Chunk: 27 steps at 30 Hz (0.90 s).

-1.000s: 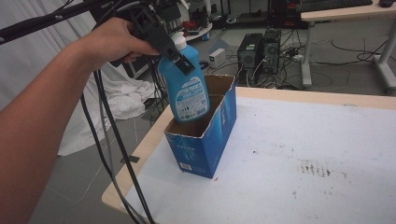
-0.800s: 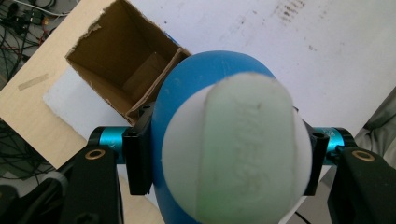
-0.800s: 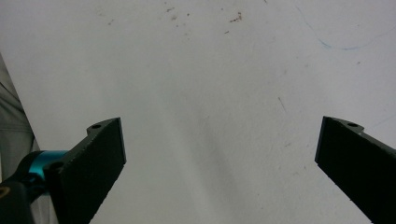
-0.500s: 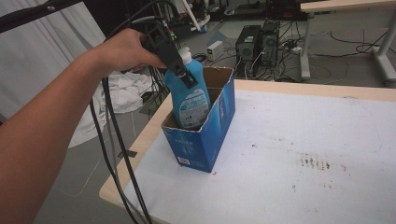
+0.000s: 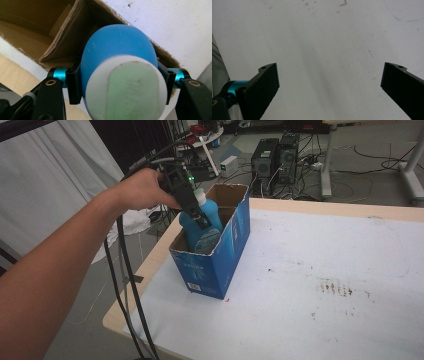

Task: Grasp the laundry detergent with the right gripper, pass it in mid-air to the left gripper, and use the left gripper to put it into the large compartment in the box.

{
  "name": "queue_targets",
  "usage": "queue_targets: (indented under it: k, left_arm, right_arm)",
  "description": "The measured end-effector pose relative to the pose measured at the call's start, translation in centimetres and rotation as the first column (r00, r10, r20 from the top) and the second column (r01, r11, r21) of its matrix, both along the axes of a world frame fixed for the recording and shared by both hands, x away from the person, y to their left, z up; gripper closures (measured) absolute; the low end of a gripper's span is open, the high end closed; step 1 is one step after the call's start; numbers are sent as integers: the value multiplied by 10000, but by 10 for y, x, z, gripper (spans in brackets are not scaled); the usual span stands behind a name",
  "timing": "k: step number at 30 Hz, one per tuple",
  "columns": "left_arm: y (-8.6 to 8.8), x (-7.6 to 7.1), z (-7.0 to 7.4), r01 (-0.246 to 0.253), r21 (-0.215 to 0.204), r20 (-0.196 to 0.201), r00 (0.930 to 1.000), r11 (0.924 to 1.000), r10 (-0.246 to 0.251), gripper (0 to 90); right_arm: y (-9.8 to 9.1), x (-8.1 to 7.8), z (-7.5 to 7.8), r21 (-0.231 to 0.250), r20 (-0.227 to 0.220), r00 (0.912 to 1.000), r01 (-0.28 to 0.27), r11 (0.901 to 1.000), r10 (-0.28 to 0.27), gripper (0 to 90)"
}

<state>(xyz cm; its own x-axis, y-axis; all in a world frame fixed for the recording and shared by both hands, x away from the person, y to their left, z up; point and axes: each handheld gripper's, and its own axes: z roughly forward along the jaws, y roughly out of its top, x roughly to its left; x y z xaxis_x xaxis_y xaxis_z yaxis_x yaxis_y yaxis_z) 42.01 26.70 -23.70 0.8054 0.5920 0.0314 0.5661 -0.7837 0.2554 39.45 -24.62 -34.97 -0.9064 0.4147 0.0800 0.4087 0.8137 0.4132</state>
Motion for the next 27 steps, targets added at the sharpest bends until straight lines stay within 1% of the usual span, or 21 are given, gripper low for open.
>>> queue_targets:
  k: [4, 8, 12, 15, 18, 21, 25, 27]
  left_arm:
    - [-2, 2, -13, 114, 141, -162, 9998, 9998, -111, 380]
    - [-3, 2, -23, 128, 300, -280, 9995, 9995, -120, 380]
    - [-4, 2, -33, 219, 431, -469, 9987, 9988, -199, 380]
    - [-6, 2, -37, 280, 509, -529, 9983, 9983, -253, 380]
    - [-7, 3, -41, 382, 668, -650, 9973, 9970, -338, 380]
    - [-8, 4, -42, 349, 610, -644, 9974, 9975, -309, 380]
    - [-8, 5, -42, 360, 642, -679, 9972, 9973, -316, 379]
    - [-7, 6, -43, 285, 602, -689, 9973, 9978, -243, 378]
  right_arm:
    - [0, -1, -2, -72, -50, 10000, 60, 10000, -61, 9]
    - [-2, -2, -1, 0, 23, 10000, 78, 10000, -78, 9]
    - [-2, -2, -2, -12, -1, 10000, 87, 10000, -87, 9]
    - [-2, -3, -3, -48, -28, 9999, 142, 9999, -142, 9]
    - [-2, -2, -3, -19, -14, 10000, 63, 10000, -63, 9]
    - [-1, -3, -4, -18, -13, 10000, 78, 10000, -78, 9]
    - [-1, -3, -4, -6, -20, 10000, 82, 10000, -82, 9]
    - [-1, -4, -5, 15, -7, 10000, 90, 10000, -90, 9]
